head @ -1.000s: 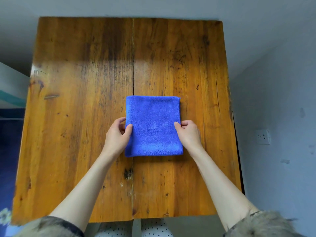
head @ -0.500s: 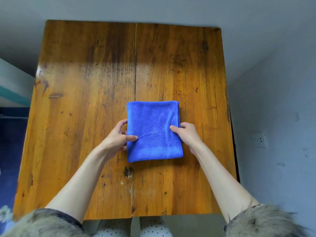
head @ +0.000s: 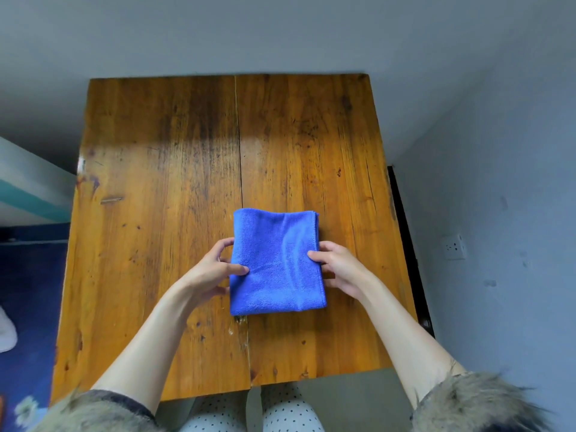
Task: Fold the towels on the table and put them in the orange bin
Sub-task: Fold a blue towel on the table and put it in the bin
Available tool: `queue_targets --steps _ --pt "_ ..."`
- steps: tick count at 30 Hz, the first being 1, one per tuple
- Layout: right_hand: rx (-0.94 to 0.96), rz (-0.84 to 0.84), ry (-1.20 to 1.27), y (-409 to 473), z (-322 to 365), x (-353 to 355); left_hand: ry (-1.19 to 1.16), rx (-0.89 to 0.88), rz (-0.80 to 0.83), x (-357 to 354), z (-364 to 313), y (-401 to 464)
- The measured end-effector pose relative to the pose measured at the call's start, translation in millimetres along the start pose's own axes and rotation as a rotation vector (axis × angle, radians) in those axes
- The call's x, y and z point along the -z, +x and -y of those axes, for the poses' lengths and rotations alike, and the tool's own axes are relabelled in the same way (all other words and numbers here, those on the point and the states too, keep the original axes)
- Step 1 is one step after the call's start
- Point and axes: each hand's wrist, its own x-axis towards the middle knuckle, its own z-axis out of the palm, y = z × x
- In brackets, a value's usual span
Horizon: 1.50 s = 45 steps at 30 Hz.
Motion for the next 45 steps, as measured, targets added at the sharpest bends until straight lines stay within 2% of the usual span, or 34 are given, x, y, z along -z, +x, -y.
queue_targets --steps 8,15,22,31,38,45 --pt "0.066 -0.060 0.054 -59.6 -5.8 -22.9 0.046 -0.050 0.065 12.7 2.4 -49.3" --pt "0.125 -0.053 -0.018 -89.8 -0.2 -93.9 -0.012 -0.114 0.028 69.0 22.7 -104.5" --pt "0.147 0.144 -0.190 -89.1 21.5 -204.1 -0.239 -0.155 -0.182 154.5 69.6 -167.1" --pt "0.222 0.475 -0.578 -96.2 48.7 -354.7 -0.603 -0.206 -0.530 227.3 154.2 -245.7" --pt "0.242 0.742 -0.844 -124.3 24.8 -469.9 -0.850 -0.261 -0.776 257.4 236.2 -308.2" --pt "0.224 0.855 -0.975 -156.2 -21.4 -583.3 -1.030 -0.245 -0.921 301.3 311.3 -357.1"
